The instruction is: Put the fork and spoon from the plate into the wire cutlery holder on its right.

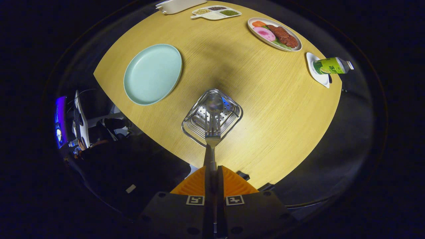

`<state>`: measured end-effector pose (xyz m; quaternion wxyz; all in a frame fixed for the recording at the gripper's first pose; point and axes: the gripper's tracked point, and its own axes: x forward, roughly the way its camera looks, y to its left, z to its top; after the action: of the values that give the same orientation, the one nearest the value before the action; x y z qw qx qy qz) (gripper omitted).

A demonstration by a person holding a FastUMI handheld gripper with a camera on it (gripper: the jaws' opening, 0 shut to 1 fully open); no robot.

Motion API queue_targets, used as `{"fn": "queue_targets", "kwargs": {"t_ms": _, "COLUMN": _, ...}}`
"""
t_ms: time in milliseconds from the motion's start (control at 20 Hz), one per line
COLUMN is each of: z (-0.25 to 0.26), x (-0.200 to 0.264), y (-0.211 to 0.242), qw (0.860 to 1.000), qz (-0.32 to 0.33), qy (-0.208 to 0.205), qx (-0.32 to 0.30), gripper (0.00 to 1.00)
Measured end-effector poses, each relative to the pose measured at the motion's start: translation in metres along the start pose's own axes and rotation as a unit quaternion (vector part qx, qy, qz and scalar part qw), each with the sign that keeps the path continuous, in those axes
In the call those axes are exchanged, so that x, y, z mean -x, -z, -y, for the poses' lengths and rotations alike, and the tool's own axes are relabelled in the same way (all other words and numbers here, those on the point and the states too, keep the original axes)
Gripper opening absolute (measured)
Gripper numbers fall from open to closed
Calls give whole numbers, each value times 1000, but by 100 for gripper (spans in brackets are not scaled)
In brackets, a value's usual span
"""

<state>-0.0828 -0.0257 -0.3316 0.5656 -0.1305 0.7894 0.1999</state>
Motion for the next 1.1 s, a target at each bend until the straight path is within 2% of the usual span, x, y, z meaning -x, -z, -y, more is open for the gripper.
{"fn": "queue_targets", "kwargs": {"t_ms": 300, "z": 2, "x": -2, "y": -10, "qw": 1000, "qz": 7, "qy": 1, "qx": -15, "gripper": 13}}
{"fn": "queue_targets", "kwargs": {"t_ms": 600, "z": 3, "x": 2, "y": -18, "qw": 999, "qz": 38, "qy": -2, "qx": -24, "gripper": 28}}
{"fn": "queue_targets", "kwargs": {"t_ms": 800, "z": 4, "x": 15, "y": -27, "qw": 993, "qz": 111, "qy": 0, "qx": -47, "gripper": 48}}
{"fn": "queue_targets", "kwargs": {"t_ms": 900, "z": 4, "x": 25, "y": -31, "qw": 985, "qz": 160, "qy": 1, "qx": -69, "gripper": 66}}
{"fn": "queue_targets", "kwargs": {"t_ms": 1050, "z": 4, "x": 48, "y": -38, "qw": 961, "qz": 253, "qy": 5, "qx": -110, "gripper": 84}}
{"fn": "queue_targets", "kwargs": {"t_ms": 1100, "z": 7, "x": 58, "y": -43, "qw": 948, "qz": 293, "qy": 14, "qx": -121, "gripper": 86}}
